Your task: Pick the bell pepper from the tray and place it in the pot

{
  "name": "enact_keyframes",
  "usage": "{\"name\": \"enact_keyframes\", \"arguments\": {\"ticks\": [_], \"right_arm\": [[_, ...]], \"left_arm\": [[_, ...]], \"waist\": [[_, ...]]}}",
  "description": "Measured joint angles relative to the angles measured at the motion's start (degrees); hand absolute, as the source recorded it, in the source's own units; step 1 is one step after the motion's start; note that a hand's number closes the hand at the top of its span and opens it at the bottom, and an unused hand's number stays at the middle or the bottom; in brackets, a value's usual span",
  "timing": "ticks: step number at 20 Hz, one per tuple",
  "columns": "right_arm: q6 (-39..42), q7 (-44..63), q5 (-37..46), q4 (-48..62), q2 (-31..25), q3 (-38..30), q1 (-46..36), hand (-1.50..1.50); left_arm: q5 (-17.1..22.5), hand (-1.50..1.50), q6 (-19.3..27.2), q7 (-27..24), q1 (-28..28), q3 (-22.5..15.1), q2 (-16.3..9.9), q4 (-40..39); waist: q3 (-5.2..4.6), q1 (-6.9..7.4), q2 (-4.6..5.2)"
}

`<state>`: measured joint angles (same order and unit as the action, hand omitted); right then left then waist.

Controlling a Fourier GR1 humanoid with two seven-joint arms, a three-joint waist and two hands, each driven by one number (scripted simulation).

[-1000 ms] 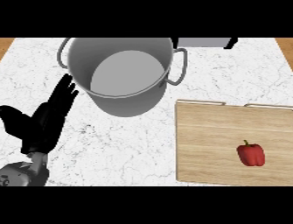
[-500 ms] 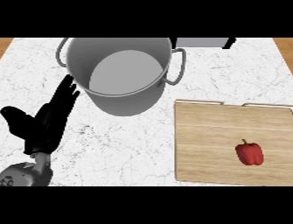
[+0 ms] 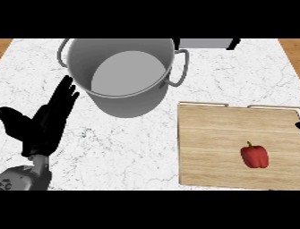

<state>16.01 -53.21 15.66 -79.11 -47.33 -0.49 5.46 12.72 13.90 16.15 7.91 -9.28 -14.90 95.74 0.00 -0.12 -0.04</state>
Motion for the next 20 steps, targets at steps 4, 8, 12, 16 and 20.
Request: {"name": "enact_keyframes", "arguments": {"ticks": [4, 8, 12, 16, 20], "right_arm": [[0.53, 2.19, 0.22, -2.32, 1.39, 0.67, 0.82, -1.50], [0.87, 4.88, 2.23, -3.59, 3.12, 0.57, 1.19, -1.50], [2.56, 9.57, 4.52, -5.00, 5.36, 1.05, -0.82, -1.50], [2.79, 11.23, 8.15, -5.78, 8.29, 2.01, -1.50, -1.50], [3.07, 11.83, 12.40, -4.84, 9.96, 2.59, -3.66, -1.50]], "left_arm": [[-0.99, 0.00, -0.36, 0.19, 0.52, 0.39, 1.15, -0.70], [-2.22, 0.00, -0.79, 1.36, -0.26, 0.96, 1.69, 0.97], [-2.95, 0.00, -1.50, 2.61, -0.06, 1.68, 2.27, 1.82], [-4.12, 0.00, -2.13, 1.23, 0.42, 2.13, 3.96, -0.28], [-4.67, 0.00, -3.20, 0.92, 0.47, 3.06, 4.53, -0.58]], "waist": [[0.00, -0.07, 0.00], [-0.02, 0.01, -0.02], [-0.01, 0.08, 0.00], [0.00, 0.04, 0.00], [0.01, 0.11, 0.01]]}}
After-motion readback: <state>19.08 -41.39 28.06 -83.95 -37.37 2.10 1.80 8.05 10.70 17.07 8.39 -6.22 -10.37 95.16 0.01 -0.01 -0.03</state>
